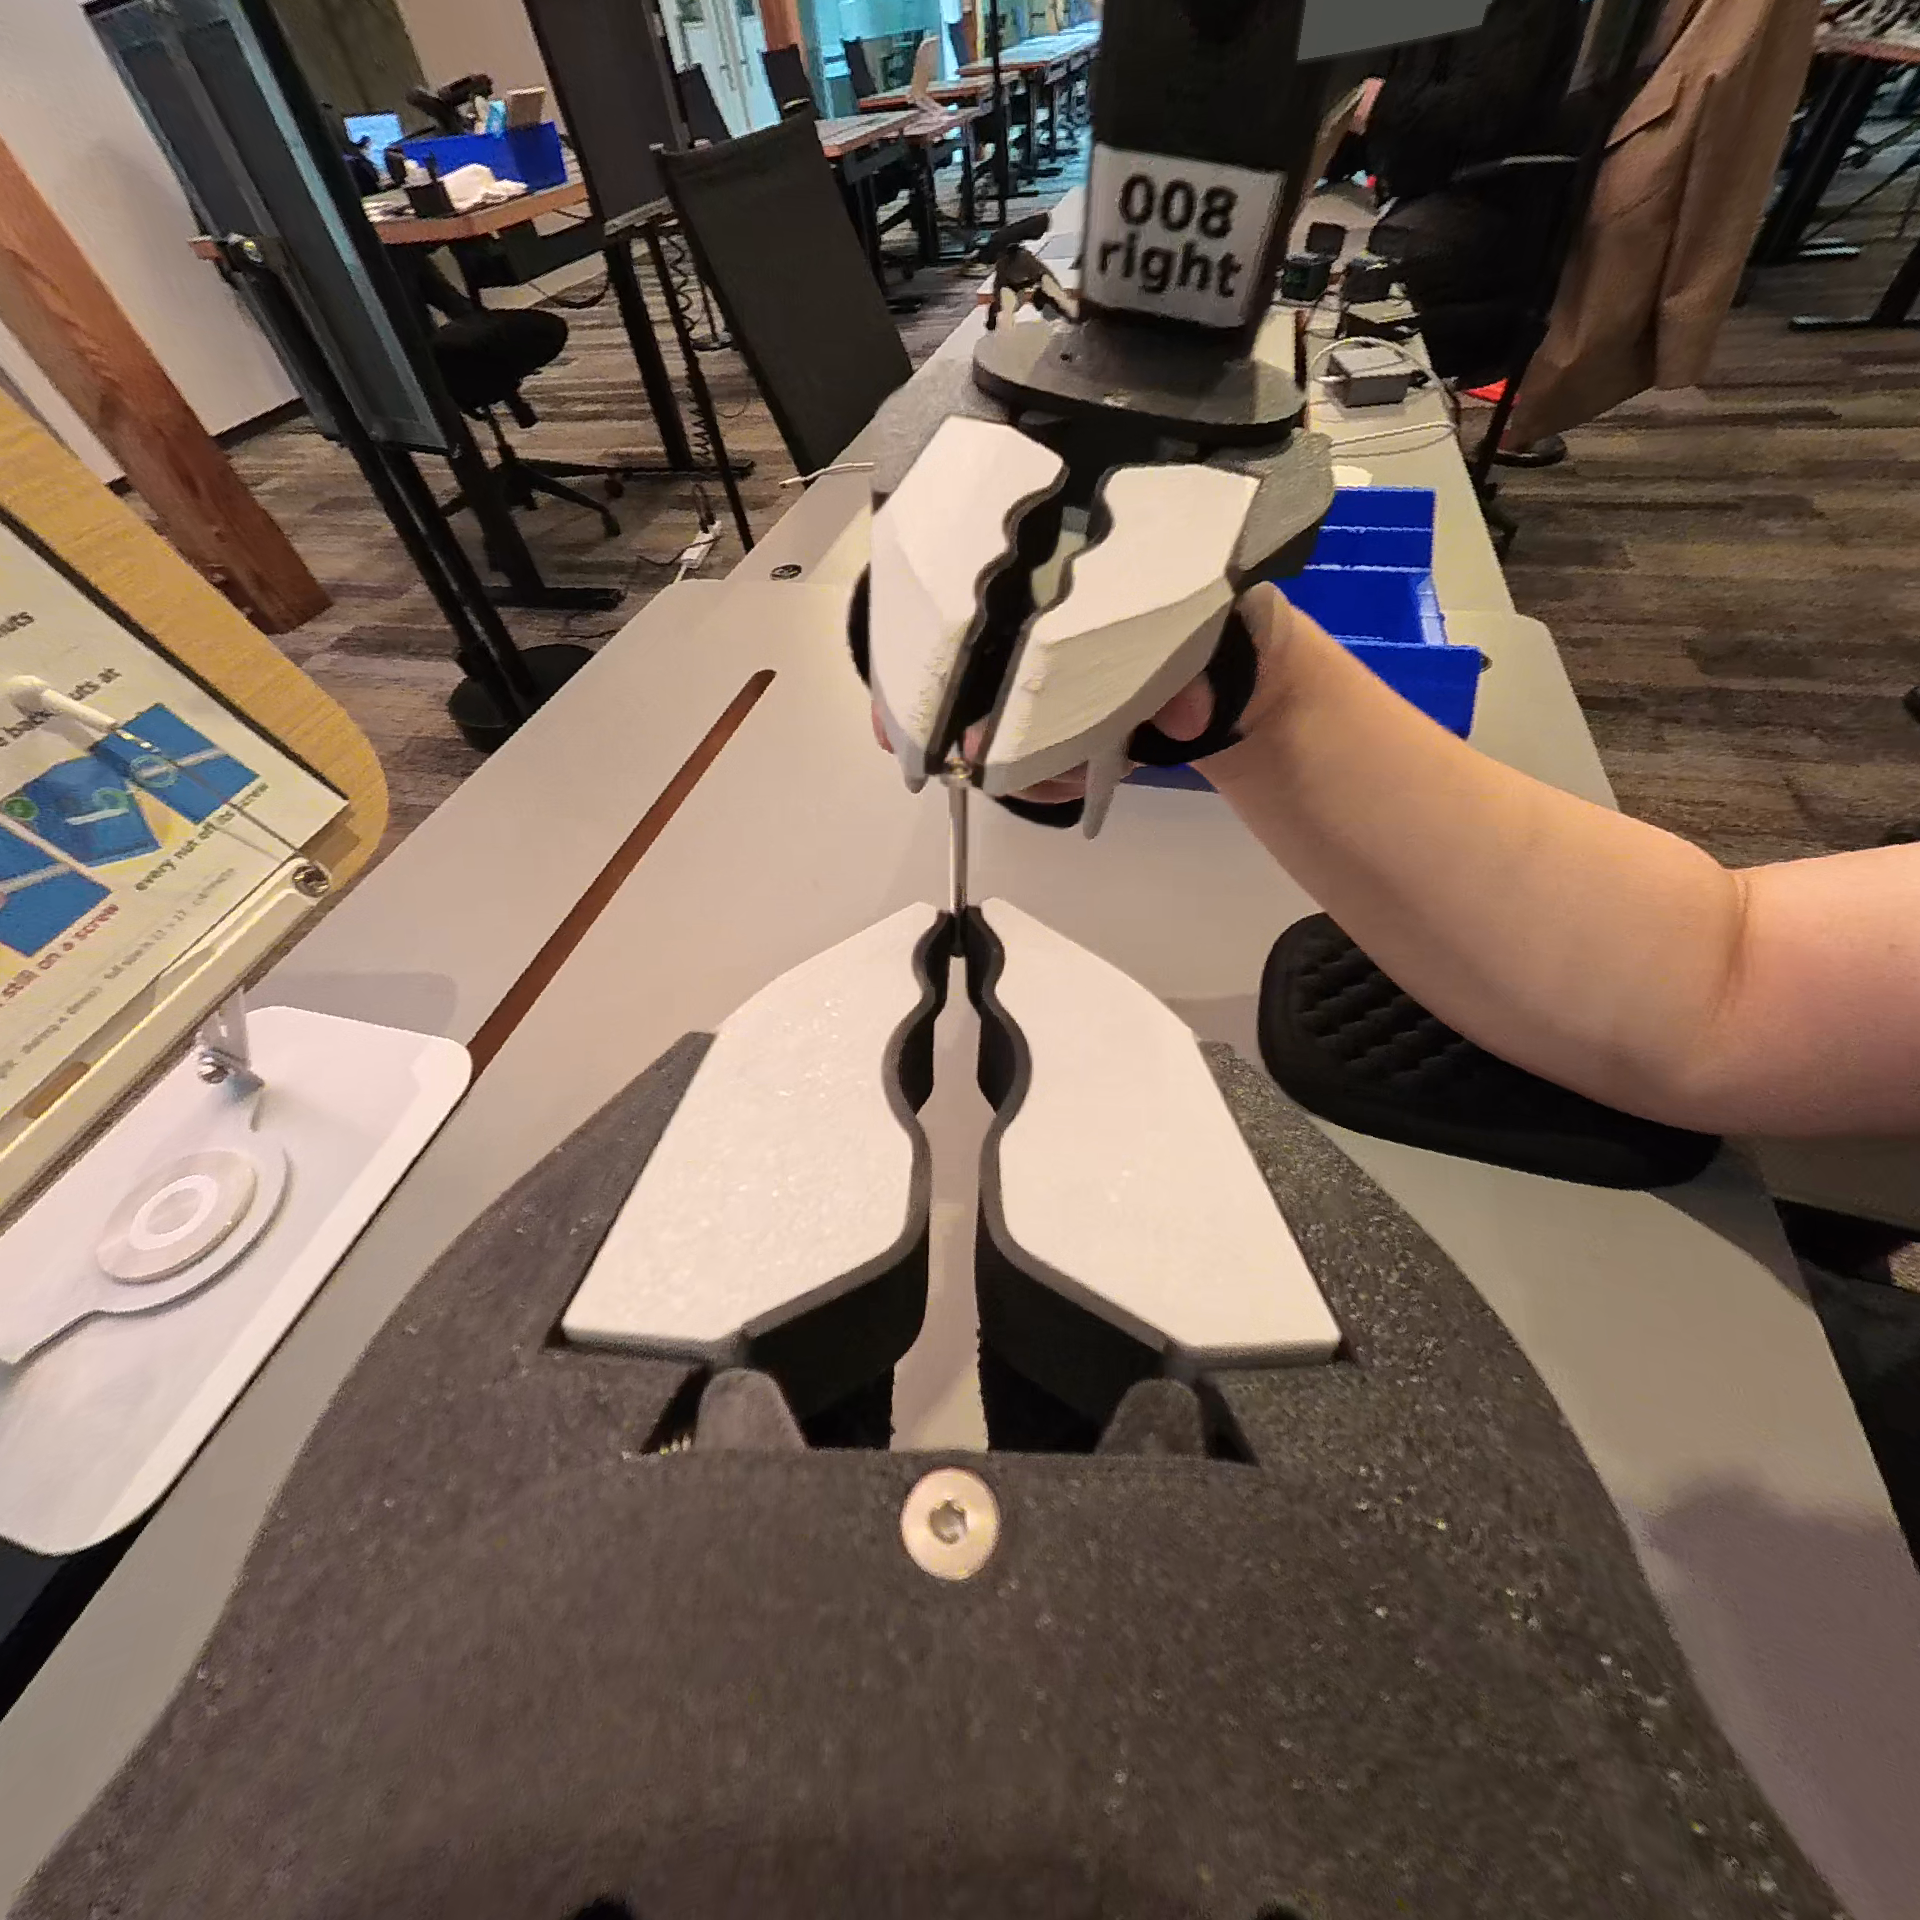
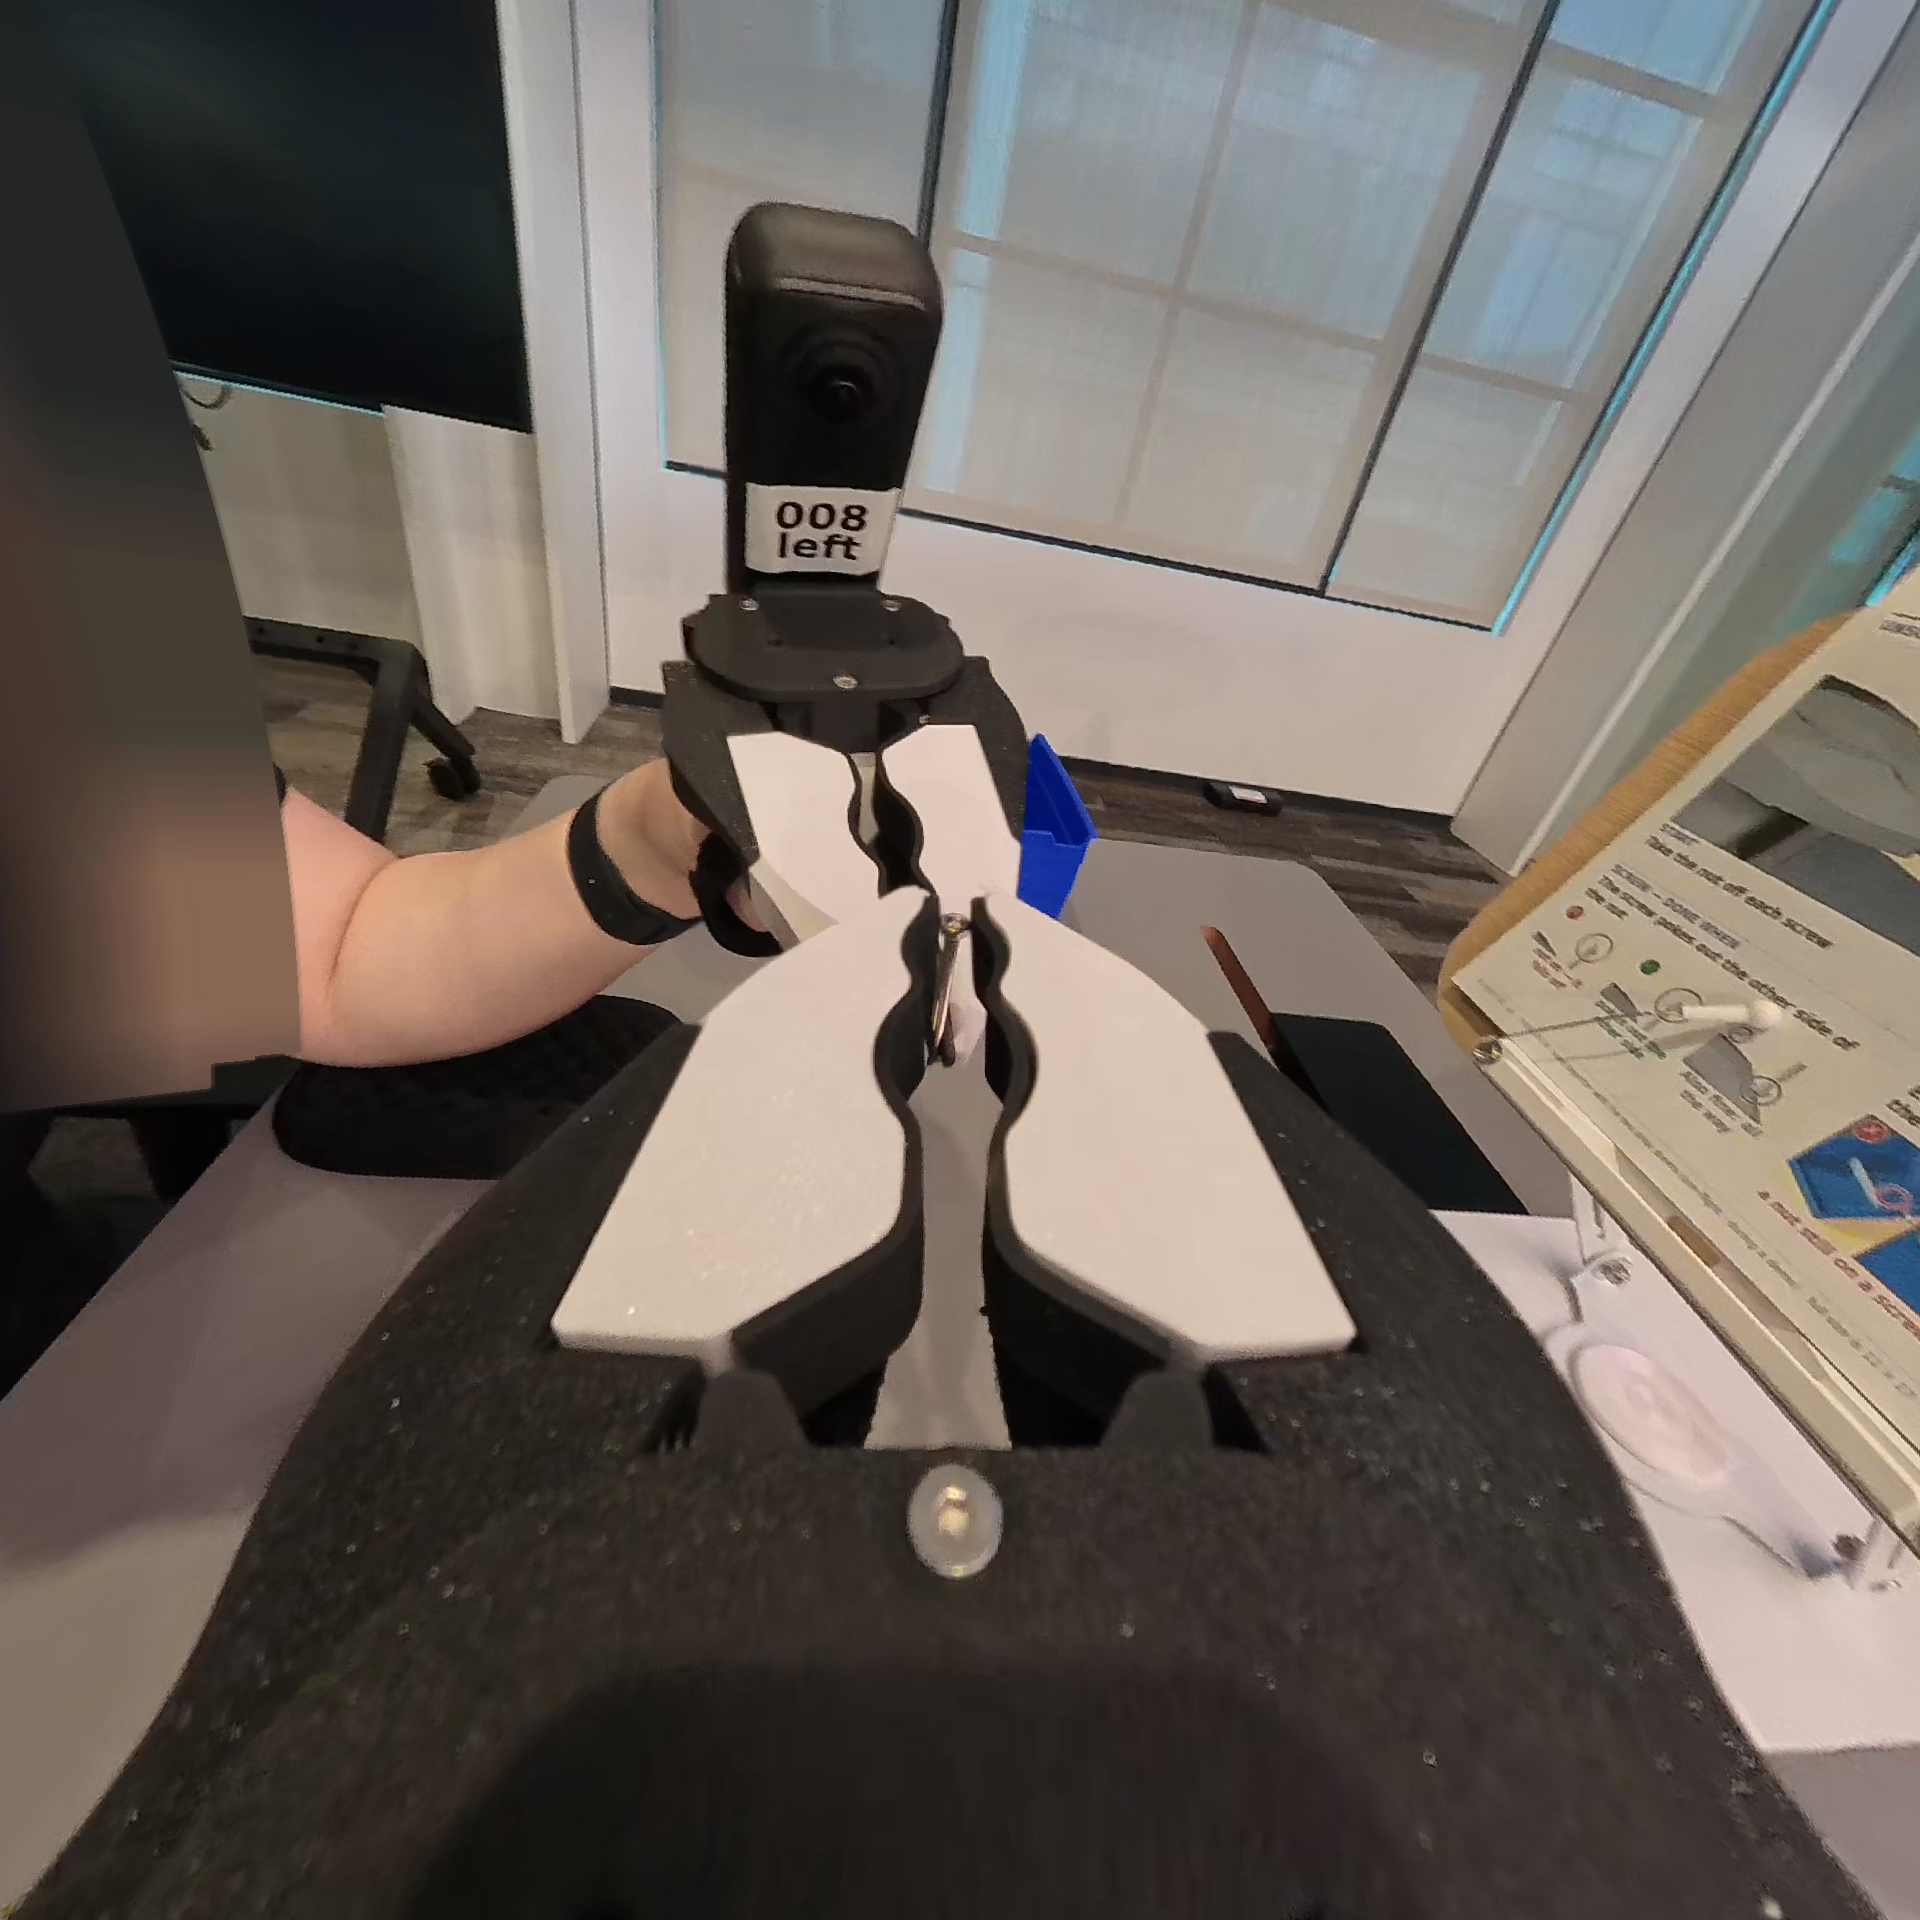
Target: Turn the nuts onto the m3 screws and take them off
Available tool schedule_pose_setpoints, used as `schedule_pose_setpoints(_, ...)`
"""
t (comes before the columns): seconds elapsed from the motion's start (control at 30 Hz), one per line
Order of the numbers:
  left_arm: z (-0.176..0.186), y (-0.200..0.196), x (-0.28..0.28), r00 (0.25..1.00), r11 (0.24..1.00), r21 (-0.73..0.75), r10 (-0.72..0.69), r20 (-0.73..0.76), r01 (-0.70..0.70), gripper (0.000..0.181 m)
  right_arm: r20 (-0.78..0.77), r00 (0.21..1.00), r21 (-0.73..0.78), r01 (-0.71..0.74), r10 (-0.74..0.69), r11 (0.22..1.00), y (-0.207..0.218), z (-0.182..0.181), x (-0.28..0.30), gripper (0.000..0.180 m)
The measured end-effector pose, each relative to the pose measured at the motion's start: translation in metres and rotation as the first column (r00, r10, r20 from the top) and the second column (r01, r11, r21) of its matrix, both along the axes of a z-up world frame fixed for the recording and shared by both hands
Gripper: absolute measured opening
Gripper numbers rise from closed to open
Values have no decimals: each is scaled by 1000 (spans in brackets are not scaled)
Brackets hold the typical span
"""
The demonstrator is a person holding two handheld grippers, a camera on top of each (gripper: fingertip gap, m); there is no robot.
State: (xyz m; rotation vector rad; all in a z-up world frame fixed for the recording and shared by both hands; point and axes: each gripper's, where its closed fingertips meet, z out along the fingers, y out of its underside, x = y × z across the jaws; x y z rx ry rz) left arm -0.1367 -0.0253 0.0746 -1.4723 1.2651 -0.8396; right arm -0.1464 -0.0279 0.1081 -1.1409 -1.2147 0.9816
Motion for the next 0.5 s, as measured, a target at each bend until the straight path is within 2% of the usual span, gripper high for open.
schedule_pose_setpoints(0.27, 0, 5, -2, 999, 999, -20, 33, 11, -32, 2, 24, 998, 20, 55, -56, 998, 6, -2, -3, 8)
schedule_pose_setpoints(0.5, 3, 2, -2, 1000, 1000, -26, 6, 25, -6, 2, -39, 998, 49, 53, -51, 997, 4, 7, 3, 14)
